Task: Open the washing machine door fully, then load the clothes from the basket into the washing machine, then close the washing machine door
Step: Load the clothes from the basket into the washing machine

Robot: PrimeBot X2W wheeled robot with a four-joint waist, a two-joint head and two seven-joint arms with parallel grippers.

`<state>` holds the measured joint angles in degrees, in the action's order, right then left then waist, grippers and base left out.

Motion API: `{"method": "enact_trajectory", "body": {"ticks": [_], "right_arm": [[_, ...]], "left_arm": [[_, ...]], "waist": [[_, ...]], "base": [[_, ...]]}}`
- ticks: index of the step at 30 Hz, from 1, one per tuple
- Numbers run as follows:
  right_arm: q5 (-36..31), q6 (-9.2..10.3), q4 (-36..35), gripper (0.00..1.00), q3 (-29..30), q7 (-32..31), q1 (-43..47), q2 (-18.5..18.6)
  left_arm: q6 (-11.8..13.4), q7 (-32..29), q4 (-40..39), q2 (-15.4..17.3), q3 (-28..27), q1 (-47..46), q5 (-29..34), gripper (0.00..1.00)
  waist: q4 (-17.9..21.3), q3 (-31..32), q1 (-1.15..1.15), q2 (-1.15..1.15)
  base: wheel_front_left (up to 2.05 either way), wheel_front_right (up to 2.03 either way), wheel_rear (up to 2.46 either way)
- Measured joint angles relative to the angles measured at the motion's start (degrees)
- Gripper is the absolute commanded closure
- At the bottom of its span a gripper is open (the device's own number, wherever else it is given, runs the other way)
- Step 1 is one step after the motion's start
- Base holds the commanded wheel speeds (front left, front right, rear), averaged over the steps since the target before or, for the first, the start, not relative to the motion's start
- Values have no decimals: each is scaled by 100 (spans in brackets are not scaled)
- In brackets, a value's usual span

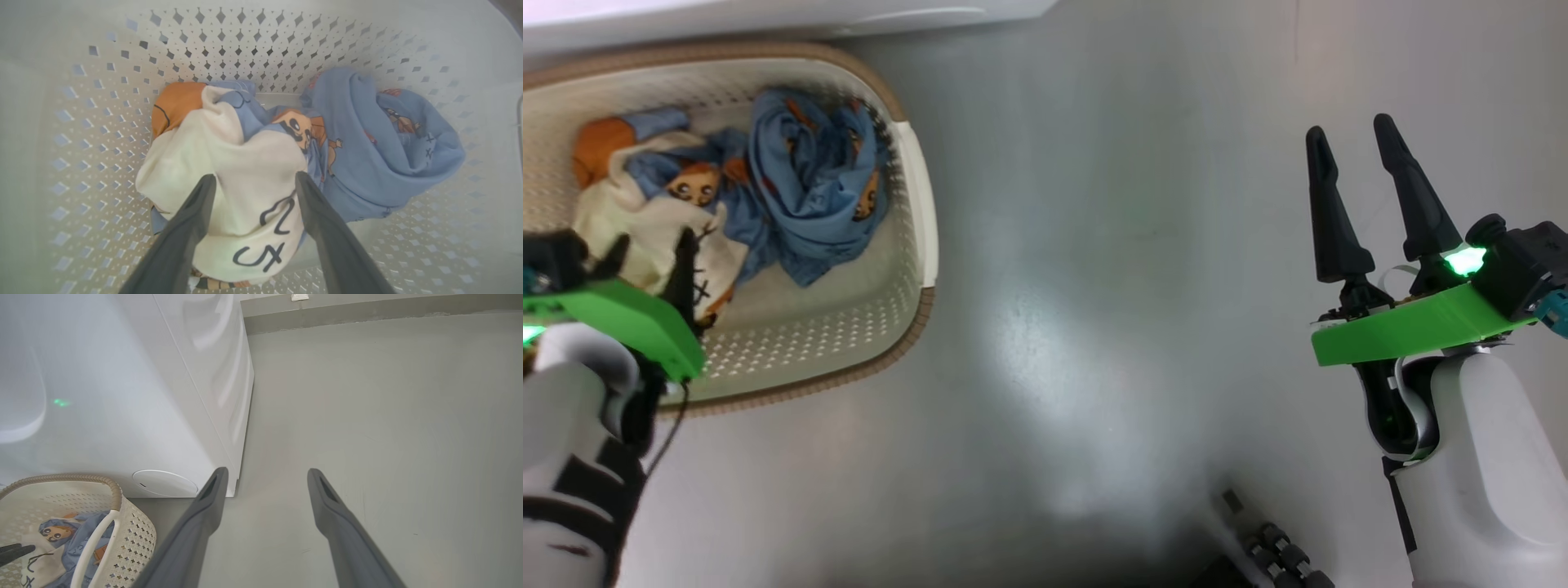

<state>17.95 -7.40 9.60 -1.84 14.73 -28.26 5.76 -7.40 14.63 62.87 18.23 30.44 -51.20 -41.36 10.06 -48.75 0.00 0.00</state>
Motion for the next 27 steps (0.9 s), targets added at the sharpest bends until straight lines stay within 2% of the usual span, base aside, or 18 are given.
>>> {"method": "enact_trajectory", "body": {"ticks": [14,15,16,17,27], "right_arm": [[-24,0,-149,0,-199,0,-28,-71],[-24,0,-152,0,-200,0,-28,-75],[-24,0,-154,0,-200,0,-28,-78],[-24,0,-154,0,-200,0,-28,-80],[-24,0,-154,0,-99,0,-25,-92]], "left_arm": [[0,0,533,-21,439,-566,-207,0],[0,0,566,-22,482,-577,-232,15],[0,0,593,-22,525,-586,-244,64],[0,0,616,-22,561,-598,-267,100],[0,0,467,-104,619,-617,-530,100]], "waist": [[294,-314,0,0],[306,-321,0,0],[315,-323,0,0],[320,-319,0,0],[215,-85,0,0]], "base": [[0,0,0],[0,0,0],[0,0,0],[0,0,0],[0,0,0]]}}
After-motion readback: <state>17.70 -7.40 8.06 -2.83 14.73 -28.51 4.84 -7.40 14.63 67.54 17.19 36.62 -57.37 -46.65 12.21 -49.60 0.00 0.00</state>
